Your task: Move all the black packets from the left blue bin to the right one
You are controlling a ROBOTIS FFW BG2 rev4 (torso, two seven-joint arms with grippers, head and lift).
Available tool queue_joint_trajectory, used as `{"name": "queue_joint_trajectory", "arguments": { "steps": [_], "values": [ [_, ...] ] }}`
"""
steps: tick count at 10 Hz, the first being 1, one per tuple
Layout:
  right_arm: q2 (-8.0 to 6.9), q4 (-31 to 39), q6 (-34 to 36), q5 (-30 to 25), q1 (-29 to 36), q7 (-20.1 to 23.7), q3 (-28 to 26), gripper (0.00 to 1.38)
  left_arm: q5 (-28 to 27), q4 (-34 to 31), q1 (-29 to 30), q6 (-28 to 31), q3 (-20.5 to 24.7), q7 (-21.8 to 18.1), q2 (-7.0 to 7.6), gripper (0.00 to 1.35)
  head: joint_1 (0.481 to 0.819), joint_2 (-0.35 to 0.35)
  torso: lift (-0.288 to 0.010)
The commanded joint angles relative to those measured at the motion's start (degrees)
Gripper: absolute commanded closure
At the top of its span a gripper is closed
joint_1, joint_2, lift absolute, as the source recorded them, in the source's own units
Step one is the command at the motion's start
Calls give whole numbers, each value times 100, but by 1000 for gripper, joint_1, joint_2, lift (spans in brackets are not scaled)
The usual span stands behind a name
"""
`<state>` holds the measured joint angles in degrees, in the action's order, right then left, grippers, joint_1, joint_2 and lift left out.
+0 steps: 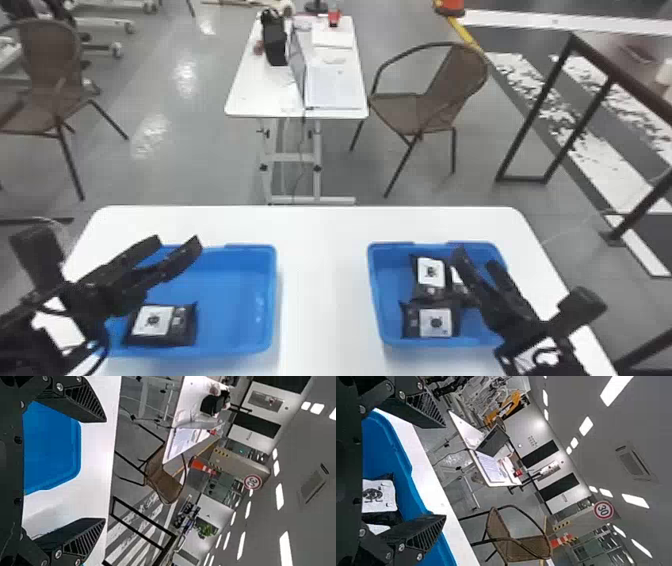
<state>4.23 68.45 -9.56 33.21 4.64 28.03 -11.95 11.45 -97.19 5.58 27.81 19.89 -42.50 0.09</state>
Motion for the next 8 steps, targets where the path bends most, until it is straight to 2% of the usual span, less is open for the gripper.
{"name": "queue_joint_trajectory", "arguments": {
  "steps": [1,2,3,5,6,7,8],
  "values": [
    [-98,468,-2,71,335,0,-9,208,-152,-564,75,427,164,84,-24,154,695,-73,0],
    [-142,696,-2,98,502,9,0,208,-530,-854,93,463,199,172,-24,154,695,-56,0],
    [-177,881,-2,106,617,18,0,205,-838,-1074,128,753,199,312,-24,154,695,-45,0],
    [-213,969,16,150,661,132,88,205,-1664,-1082,93,1385,199,303,-24,156,695,-7,0],
    [-213,977,42,177,661,158,158,205,-2156,-968,14,1816,32,224,52,156,695,13,0],
    [-213,960,42,265,661,176,237,205,-2499,-757,-92,2185,-205,154,307,156,695,22,0],
    [-213,969,51,309,661,185,290,205,-2604,-414,-215,2247,-345,66,474,156,695,37,0]
  ]
}}
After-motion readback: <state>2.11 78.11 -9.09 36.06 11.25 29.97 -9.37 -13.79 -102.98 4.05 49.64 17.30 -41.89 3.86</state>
